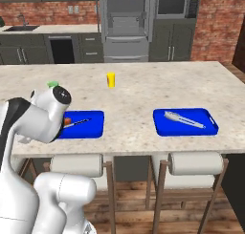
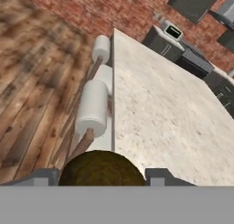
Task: Gather the avocado and squash from the fridge and place them on a tray on the dining counter. Then gather the chicken drumsticks from the fridge and place them on the other tray.
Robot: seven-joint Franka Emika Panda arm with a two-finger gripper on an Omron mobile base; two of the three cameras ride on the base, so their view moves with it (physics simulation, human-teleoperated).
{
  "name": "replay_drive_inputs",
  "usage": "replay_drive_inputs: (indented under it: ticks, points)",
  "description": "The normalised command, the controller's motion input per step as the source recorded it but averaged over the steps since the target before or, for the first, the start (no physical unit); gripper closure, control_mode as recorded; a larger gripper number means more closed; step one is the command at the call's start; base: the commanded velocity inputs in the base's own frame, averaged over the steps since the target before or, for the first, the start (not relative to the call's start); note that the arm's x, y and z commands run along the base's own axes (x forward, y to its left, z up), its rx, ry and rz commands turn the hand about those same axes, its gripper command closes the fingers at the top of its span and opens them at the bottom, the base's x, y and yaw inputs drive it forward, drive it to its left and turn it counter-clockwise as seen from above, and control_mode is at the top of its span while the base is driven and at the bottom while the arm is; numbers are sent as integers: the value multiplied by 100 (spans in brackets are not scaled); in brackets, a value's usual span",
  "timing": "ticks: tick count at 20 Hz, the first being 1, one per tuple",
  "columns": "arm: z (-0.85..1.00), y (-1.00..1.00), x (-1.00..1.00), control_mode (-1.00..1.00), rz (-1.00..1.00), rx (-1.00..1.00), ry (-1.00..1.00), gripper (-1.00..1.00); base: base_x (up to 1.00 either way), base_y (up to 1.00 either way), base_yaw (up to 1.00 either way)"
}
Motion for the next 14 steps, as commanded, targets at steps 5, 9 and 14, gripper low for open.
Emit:
replay_drive_inputs:
  ticks: [5,9,14]
  points:
    - [-4,21,89,-100,-12,-4,15,100,0,0,0]
    - [-7,-6,78,-100,-5,-1,19,100,0,0,0]
    - [-18,-22,75,-100,-8,-9,16,100,0,0,0]
